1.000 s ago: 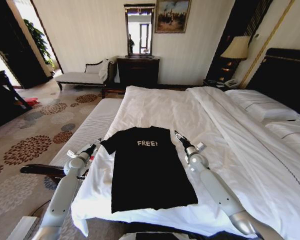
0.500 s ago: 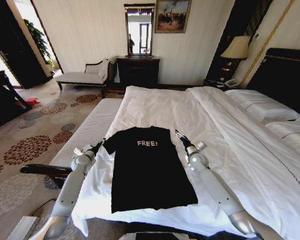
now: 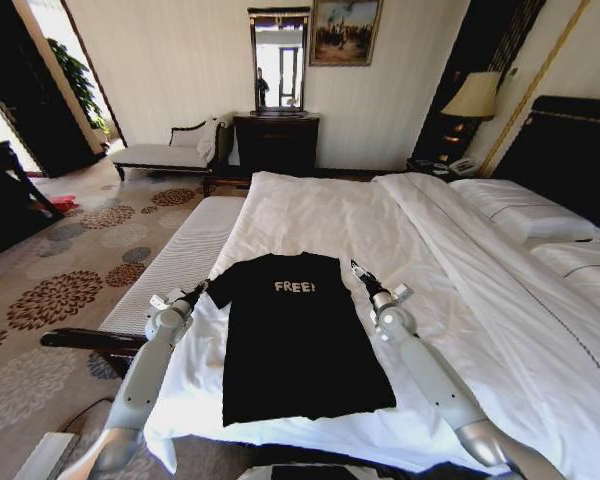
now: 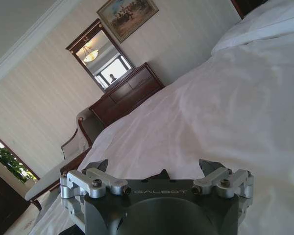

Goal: Fold the clothes on the bed.

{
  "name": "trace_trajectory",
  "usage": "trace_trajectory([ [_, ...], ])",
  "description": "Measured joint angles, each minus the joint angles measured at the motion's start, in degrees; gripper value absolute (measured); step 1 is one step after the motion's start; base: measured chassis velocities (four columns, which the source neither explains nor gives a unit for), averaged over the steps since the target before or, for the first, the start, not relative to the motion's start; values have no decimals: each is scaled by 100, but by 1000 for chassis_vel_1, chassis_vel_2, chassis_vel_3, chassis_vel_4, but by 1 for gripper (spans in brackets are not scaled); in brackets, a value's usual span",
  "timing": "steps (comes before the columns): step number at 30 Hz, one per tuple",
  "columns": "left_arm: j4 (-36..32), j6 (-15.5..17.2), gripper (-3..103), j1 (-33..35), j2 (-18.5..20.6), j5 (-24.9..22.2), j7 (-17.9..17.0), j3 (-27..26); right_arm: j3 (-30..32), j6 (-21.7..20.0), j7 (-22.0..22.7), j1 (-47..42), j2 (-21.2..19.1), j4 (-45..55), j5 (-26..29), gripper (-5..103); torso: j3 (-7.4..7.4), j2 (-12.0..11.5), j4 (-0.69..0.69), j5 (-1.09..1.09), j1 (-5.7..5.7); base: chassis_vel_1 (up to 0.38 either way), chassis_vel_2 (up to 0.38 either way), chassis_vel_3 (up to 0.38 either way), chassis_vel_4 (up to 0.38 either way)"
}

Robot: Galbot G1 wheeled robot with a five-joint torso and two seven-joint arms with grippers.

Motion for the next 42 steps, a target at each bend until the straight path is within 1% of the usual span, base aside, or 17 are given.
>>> trace_trajectory([
  [3,-42,-13,9,3,8,3,2,-27,-3,-2,3,5,0,-16,-4,100,0,0,-1,0,0,0,0,0,0],
  [5,-47,-16,9,3,15,3,3,-31,-3,-2,5,6,0,-18,-5,100,0,0,-1,0,0,0,0,0,0],
  [6,-73,-37,3,-2,38,6,11,-37,-3,-3,8,5,0,-20,-6,100,0,0,-1,0,0,0,0,0,0],
  [8,-130,-58,0,-13,83,23,22,-30,-1,-3,12,2,1,-25,-14,100,0,0,-1,0,0,0,0,0,0],
  [13,-250,-74,0,-74,185,106,23,98,-1,-5,16,-2,5,-49,-46,100,0,0,0,0,0,0,0,0,0],
  [16,-343,-76,0,-293,260,192,5,381,-2,-14,20,-1,59,-77,-77,100,0,0,0,0,0,0,0,0,0],
  [18,-350,-76,0,-348,264,202,-4,436,-5,-16,21,1,71,-83,-83,100,0,0,0,0,0,0,0,0,0],
  [21,-344,-59,0,-711,246,212,-98,787,-23,-24,24,19,124,-111,-110,100,0,0,-1,1,0,0,0,0,0],
  [23,-334,-59,0,-769,236,212,-112,856,-23,-24,24,21,130,-114,-113,100,0,0,-1,2,0,0,0,0,0],
  [26,-271,-48,0,-992,161,259,-160,1313,-24,-26,23,21,160,-142,-131,100,0,0,-1,1,0,0,0,0,0],
  [27,-271,-48,0,-992,161,259,-160,1313,-24,-26,23,21,160,-142,-131,100,0,0,-1,1,0,0,0,0,0],
  [32,-226,-45,0,-1141,-30,500,-192,1906,8,-29,10,-7,176,-172,-147,100,0,0,-1,1,0,0,0,0,0],
  [33,-226,-45,0,-1141,-30,500,-192,1906,8,-29,10,-7,176,-172,-147,100,0,0,-1,1,0,0,0,0,0],
  [35,-211,-44,0,-1191,-119,655,-195,2136,28,-30,8,-18,177,-179,-149,100,-1,0,-2,1,0,0,0,0,0],
  [38,-146,-45,0,-1238,-193,765,-195,2289,35,-31,7,-27,184,-179,-150,100,-1,0,-1,1,0,0,0,0,0],
  [42,11,-59,0,-1297,-283,887,-193,2382,38,-33,7,-46,208,-176,-155,100,-1,0,0,1,0,0,0,0,0],
])
